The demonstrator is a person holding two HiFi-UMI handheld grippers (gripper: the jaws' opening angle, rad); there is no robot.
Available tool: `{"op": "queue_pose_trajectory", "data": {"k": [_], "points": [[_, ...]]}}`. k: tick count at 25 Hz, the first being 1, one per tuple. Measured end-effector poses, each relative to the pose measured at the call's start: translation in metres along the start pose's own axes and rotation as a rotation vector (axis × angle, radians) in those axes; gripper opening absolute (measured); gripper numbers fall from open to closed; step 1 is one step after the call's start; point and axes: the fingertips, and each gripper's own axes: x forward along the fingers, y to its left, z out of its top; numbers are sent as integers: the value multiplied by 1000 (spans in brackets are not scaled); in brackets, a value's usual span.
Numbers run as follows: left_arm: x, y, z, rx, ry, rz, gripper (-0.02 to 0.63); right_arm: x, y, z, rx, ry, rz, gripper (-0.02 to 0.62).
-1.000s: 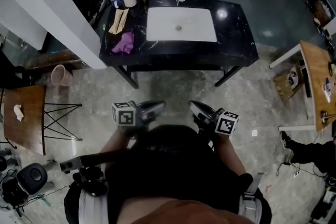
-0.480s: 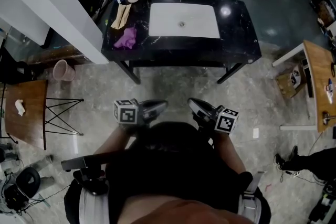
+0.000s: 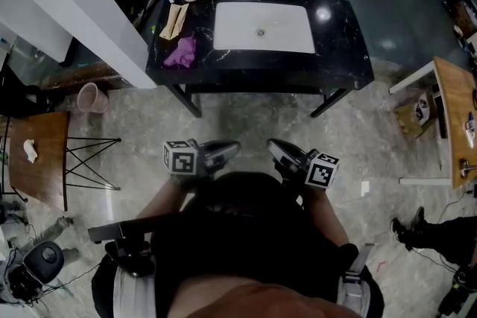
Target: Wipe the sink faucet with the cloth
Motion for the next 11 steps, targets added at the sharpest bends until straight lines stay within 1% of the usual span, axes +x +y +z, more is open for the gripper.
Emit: {"op": "queue_pose_trajectory", "data": {"k": [11], "points": [[1, 3, -2, -1, 9, -1, 0, 4, -2, -3, 2, 15, 2, 12]]}}
